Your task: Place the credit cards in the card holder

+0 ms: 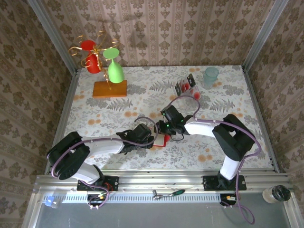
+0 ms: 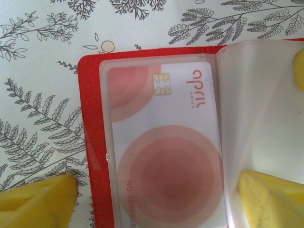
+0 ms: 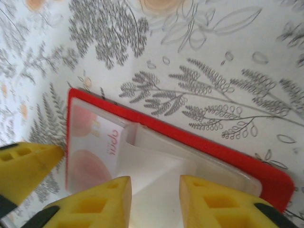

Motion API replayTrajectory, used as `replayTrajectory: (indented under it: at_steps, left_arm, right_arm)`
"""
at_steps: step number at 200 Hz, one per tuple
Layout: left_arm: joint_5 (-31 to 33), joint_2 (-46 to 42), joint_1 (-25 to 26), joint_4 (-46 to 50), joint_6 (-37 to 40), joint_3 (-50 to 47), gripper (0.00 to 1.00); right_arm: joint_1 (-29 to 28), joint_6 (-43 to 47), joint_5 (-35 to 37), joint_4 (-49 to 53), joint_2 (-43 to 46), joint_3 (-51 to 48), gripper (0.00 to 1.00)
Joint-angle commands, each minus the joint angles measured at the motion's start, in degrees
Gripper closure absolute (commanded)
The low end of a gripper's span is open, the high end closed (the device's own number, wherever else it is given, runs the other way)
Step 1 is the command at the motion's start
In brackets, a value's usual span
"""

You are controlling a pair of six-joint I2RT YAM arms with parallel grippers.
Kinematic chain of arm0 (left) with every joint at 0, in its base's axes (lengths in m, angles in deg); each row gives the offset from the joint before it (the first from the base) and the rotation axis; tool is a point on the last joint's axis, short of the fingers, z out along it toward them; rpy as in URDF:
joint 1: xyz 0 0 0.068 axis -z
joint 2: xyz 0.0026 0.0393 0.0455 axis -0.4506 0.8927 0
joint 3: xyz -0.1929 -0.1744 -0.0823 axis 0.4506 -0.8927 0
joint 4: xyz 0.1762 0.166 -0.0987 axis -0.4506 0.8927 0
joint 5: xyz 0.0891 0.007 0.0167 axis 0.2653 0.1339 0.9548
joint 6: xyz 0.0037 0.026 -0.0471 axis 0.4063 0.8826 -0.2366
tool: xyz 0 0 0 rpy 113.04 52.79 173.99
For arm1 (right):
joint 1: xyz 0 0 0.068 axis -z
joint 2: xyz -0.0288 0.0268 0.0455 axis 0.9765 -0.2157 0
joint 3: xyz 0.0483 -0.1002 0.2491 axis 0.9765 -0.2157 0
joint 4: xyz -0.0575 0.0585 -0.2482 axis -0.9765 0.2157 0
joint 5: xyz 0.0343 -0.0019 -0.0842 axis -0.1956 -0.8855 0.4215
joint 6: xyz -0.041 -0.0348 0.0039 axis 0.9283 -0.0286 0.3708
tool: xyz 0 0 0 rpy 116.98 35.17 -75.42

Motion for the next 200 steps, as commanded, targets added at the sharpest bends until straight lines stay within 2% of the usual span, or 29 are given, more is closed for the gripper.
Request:
replayTrajectory:
  at_steps: [1,107,146,200]
  left_arm:
    - [0.8,-0.6,0.3,1.0,-1.0,-1.5,0.11]
    - [1.0,-1.5,0.3,0.6,-1.3,-2.2,0.11]
    - [1.0,-1.6,0.3,0.5,-1.3,-2.2,0.11]
    - [1.1,-3.4,0.3,1.2,-1.2,-2.2,0.1]
  right_arm:
    - [0.5,0.0,1.1,1.6,3.3,-0.7,0.62]
    - [0.2,-3.9,-1.0,-3.3,-1.3,-2.9,0.55]
    - [0.2,-4.0,-2.6,-3.7,-2.9,-1.5,0.55]
    - [0.2,-3.2,-4.0,-3.1,-1.6,-0.4,0.6]
